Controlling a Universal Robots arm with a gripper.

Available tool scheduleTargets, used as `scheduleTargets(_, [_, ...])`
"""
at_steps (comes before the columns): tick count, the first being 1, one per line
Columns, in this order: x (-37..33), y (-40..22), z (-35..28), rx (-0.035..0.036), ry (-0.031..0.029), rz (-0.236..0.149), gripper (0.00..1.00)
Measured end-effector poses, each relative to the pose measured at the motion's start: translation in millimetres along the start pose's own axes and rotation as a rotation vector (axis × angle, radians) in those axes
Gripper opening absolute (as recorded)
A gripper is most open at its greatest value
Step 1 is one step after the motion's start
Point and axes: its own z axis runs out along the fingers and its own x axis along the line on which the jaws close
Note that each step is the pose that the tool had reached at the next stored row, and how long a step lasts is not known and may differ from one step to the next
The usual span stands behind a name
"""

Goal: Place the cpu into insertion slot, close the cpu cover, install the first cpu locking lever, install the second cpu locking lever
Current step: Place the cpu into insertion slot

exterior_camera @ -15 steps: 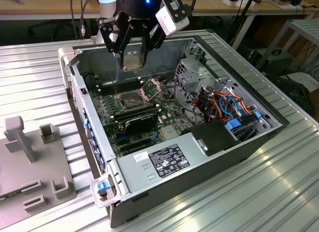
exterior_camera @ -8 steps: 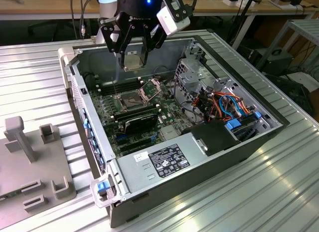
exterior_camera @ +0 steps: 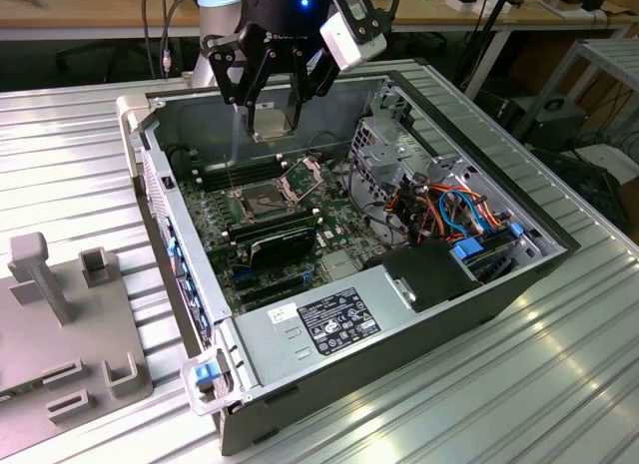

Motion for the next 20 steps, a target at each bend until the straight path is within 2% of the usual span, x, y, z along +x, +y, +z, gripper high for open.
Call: scheduleTargets(20, [-12.2,0.9,0.4,0.0000,0.0000,0.000,0.55])
